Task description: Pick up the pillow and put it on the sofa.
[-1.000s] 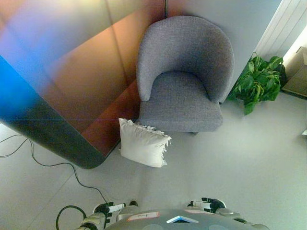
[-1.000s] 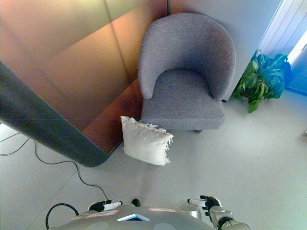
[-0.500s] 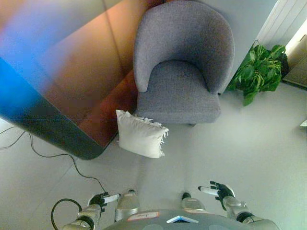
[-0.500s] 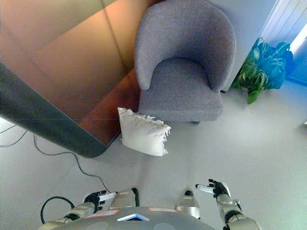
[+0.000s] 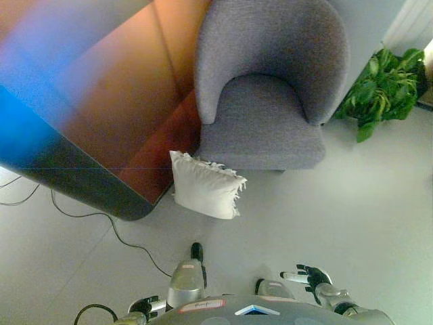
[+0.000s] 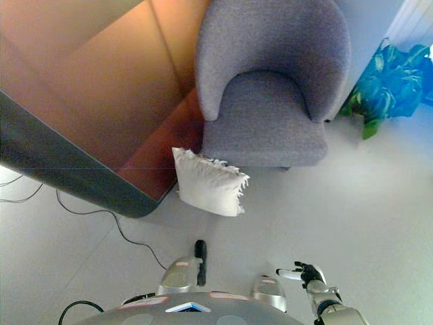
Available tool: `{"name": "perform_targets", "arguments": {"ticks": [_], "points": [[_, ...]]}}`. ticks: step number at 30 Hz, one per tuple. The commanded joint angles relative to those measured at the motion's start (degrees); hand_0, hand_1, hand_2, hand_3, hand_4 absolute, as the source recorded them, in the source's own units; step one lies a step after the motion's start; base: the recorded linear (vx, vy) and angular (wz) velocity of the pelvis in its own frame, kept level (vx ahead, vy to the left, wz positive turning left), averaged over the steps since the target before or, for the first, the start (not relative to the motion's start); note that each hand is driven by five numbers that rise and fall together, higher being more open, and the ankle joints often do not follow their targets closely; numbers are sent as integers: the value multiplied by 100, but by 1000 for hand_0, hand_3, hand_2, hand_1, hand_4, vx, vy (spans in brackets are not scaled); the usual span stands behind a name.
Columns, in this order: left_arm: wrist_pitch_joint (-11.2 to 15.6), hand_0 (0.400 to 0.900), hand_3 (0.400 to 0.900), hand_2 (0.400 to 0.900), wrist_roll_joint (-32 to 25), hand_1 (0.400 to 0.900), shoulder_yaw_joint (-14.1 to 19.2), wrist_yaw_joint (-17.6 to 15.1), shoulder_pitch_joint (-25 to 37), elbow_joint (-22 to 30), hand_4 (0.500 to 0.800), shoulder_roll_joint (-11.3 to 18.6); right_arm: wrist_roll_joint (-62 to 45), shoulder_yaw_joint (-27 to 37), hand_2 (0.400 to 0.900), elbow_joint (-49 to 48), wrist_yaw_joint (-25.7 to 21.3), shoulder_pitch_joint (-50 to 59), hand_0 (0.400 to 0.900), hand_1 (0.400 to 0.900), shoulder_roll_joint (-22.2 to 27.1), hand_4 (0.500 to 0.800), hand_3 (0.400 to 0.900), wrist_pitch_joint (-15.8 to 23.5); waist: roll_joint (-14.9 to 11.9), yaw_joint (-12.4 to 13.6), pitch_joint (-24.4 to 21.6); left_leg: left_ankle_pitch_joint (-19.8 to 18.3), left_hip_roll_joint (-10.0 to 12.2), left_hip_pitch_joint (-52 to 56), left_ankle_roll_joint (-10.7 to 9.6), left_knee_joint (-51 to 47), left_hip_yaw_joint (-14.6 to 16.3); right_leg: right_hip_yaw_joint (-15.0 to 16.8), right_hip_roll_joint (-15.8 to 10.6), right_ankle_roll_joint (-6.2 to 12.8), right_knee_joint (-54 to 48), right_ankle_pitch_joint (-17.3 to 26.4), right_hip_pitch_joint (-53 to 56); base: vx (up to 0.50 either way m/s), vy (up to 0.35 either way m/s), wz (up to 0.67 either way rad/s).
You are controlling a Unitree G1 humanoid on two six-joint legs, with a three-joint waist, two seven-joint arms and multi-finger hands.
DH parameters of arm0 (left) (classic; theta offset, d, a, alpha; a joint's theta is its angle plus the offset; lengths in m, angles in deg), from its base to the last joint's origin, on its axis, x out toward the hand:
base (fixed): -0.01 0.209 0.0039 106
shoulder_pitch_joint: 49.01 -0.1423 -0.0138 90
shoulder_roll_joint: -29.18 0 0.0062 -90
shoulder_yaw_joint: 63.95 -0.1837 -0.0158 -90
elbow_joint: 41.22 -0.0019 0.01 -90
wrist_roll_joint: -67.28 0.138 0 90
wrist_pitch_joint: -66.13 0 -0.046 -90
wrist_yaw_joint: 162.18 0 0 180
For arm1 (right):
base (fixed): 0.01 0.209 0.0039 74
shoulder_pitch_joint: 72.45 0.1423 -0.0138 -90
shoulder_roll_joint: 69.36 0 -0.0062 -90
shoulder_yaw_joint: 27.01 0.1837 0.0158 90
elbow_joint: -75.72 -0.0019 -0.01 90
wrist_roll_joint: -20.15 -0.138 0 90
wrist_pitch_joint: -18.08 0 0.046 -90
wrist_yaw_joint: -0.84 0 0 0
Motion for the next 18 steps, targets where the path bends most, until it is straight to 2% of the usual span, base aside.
{"name": "perform_targets", "arguments": {"ticks": [1, 3, 5, 6, 7, 10, 12, 14, 15, 18], "points": [[-58, 900, 900, 900, 93, 900, 12, -15, 281, 29, 800, 433, 250, -3, 900, -288, -107, 201, 900, 900, 94, 800, 900, 44, -140, 175, -173, -67, -145, -732, 331, 833, -24, -184, -502, -107, 637, 614, 637, 327, 141, 19], [-54, 900, 900, 900, 288, 900, -85, 25, 331, 15, 800, 508, 167, 67, 900, -368, -126, 154, 900, 900, 60, 800, 900, 128, -174, 180, -215, -238, -296, -628, 544, 766, 6, -88, -690, -69, 1359, 1201, 420, 302, 153, 34], [-68, 900, 900, 900, 412, 900, -221, 39, 379, 27, 800, 588, 309, 98, 900, -485, -158, 72, 900, 900, 52, 800, 900, 217, -98, 101, -234, -355, -433, -392, 724, 589, -68, 118, -785, -110, 2396, 1685, -207, 275, 185, 44], [-85, 900, 900, 900, 383, 900, -288, 32, 407, 54, 800, 630, 377, 22, 900, -544, -163, 64, 900, 900, 71, 800, 900, 249, -57, 19, -198, -428, -493, -242, 800, 543, -78, 208, -756, -191, 2748, 1698, -682, 230, 153, 36], [-147, 900, 900, 900, 326, 900, -371, 14, 478, 113, 800, 670, 478, -74, 900, -603, -214, 72, 900, 900, 87, 800, 900, 278, -19, -53, -132, -471, -544, -108, 861, 491, -96, 168, -712, -289, 2869, 1607, -1187, 149, 81, 26], [-194, 900, 900, 900, 3, 900, -568, -64, 748, 232, 800, 712, 709, -358, 900, -607, -521, 391, 900, 900, 181, 800, 900, 350, 35, -116, 154, -473, -627, -60, 805, 490, -148, -131, -643, -393, 2248, 1395, -2048, -46, -69, 9], [-192, 900, 900, 900, -227, 900, -666, -116, 965, 337, 800, 708, 888, -625, 900, -619, -1003, 829, 900, 900, 247, 800, 900, 357, -6, -164, 479, -638, -738, -154, 765, 615, -173, -239, -728, -281, 1490, 1774, -2654, -165, -184, 15], [-118, 900, 900, 900, -386, 900, -721, -134, 1096, 399, 800, 698, 884, -835, 900, -740, -1391, 1298, 900, 900, 308, 800, 900, 176, -77, -208, 778, -1006, -805, -307, 680, 911, -198, -242, -921, -101, 958, 2273, -3219, -150, -217, 14], [-76, 900, 900, 900, -530, 900, -714, -155, 1121, 392, 800, 687, 870, -894, 900, -815, -1505, 1492, 900, 900, 312, 800, 900, 80, -92, -174, 902, -1221, -750, -463, 651, 1252, -177, -228, -1001, -70, 1002, 2289, -3296, -114, -196, 0], [-77, 900, 900, 900, -550, 900, -665, -183, 1024, 449, 800, 608, 806, -970, 900, -973, -1548, 1707, 900, 900, 308, 800, 900, -177, -128, -85, 939, -1289, -569, -728, 555, 1673, -84, -380, -1113, -48, 985, 2001, -2982, 31, -111, 3]]}}
